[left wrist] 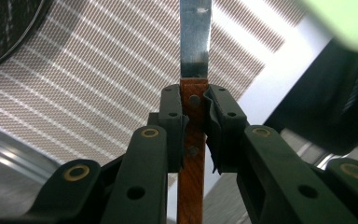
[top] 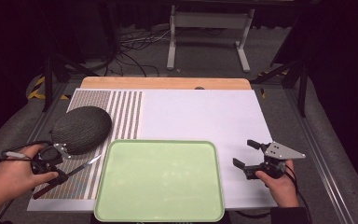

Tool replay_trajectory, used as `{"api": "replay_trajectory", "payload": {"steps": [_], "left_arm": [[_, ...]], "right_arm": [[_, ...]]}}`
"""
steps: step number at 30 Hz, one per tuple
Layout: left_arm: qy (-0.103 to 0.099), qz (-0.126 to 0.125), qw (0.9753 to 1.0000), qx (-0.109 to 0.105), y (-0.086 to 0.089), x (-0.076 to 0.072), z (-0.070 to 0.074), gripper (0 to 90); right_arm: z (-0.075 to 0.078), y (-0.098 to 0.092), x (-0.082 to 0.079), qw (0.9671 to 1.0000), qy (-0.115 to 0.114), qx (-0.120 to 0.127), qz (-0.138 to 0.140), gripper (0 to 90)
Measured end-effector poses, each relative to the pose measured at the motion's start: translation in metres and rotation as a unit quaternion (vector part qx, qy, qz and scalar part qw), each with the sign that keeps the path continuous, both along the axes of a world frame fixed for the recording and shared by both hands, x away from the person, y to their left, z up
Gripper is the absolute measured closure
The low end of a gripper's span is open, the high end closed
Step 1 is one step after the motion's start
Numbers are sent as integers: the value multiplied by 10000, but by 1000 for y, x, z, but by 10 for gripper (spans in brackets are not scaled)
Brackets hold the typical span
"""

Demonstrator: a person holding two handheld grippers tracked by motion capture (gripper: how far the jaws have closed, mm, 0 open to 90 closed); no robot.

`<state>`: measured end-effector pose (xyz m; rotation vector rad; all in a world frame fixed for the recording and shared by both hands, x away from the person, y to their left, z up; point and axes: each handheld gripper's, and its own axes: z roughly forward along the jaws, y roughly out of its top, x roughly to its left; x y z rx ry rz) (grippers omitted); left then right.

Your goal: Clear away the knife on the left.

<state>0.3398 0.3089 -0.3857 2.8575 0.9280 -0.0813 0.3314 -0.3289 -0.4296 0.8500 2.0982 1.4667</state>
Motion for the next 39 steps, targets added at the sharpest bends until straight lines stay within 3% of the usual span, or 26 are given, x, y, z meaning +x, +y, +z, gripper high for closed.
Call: {"api": "replay_trajectory", "payload": {"steps": [7,11,14,17,26,29,33,36,39], "left_arm": [[163,379,9986,-320,-8,-1,12,775],[248,733,9949,-650,-11,-1,16,775],[272,822,9936,-727,-16,-2,19,774],[383,844,9924,-810,-21,-3,23,774],[412,860,9910,-939,-35,-4,28,774],[482,830,9888,-1142,-39,-4,30,774],[426,824,9874,-1282,-45,-5,31,774],[409,822,9874,-1292,-51,-6,31,774],[511,848,9855,-1378,-58,-7,28,774]], "right_arm": [[0,-1,0,10000,5,-15,-2,63],[0,-1,0,10000,1,-17,2,65],[0,-1,0,10000,-5,-8,-13,65],[0,-1,0,10000,-7,-11,-11,65],[-1,1,1,10000,29,-71,7,65],[-1,1,1,10000,32,-79,-1,65],[-1,1,1,10000,38,-82,18,65],[-2,1,1,10000,42,-87,22,64],[-2,2,1,9999,53,-98,28,64]]}}
